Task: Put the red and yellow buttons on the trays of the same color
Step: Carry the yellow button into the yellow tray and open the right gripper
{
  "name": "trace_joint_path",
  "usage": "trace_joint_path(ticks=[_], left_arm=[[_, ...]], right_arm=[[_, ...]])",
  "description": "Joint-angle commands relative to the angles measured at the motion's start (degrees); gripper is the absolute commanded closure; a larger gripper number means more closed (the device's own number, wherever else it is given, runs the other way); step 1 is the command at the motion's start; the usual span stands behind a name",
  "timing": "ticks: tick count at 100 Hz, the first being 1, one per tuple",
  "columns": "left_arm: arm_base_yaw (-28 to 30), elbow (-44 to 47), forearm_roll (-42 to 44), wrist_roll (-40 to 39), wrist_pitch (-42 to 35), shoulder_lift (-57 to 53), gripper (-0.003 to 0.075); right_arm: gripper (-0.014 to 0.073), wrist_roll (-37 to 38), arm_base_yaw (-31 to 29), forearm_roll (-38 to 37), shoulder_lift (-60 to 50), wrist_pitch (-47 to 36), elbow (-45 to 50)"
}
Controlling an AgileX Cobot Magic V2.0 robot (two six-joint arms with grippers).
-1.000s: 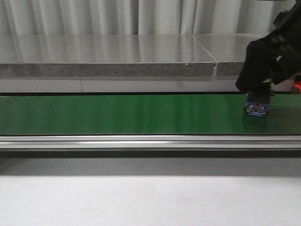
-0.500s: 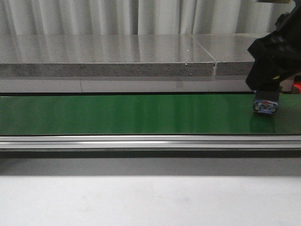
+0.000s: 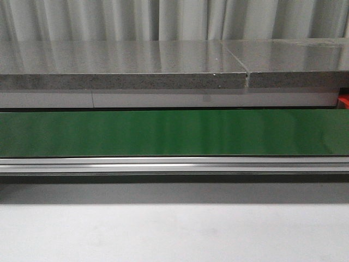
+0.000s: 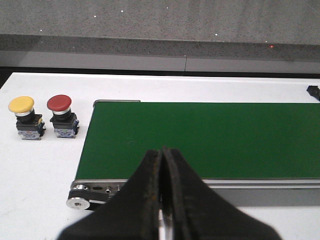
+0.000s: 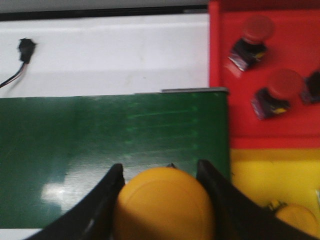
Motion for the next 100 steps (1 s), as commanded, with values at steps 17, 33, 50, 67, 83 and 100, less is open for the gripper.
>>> trace_joint_path(ticks=[17,33,50,67,83,100], left_arm=[[-0.4,-1.6,-0.4,0.0,-4.2,0.5,0.0739],[-0.4,-1.6,-0.4,0.0,-4.2,0.5,0.0739],[-0.4,-1.6,-0.4,0.0,-4.2,0.5,0.0739],[-0.4,-1.6,-0.4,0.0,-4.2,0.5,0.0739],[-0.4,-1.6,-0.4,0.0,-4.2,0.5,0.0739],[-0.4,-1.6,-0.4,0.0,-4.2,0.5,0.0739]], right_arm=[[0.0475,5.9,-11.8,0.4,-5.4,-2.2,5.4],[0.0475,8.2,-14.5,-1.8,-6.3,-8.9,12.7],[0.0475,10.7,-17.1,-3.7,-6.3,-15.8,20.2],[0.0475,12.3,-17.4,-4.4,-6.3,-20.1,21.7],[0.0475,12.3,-17.4,-5.9,-5.4,-22.1,22.1],[0.0475,12.9,-17.4,-5.9,-1.9,-25.8,23.9]])
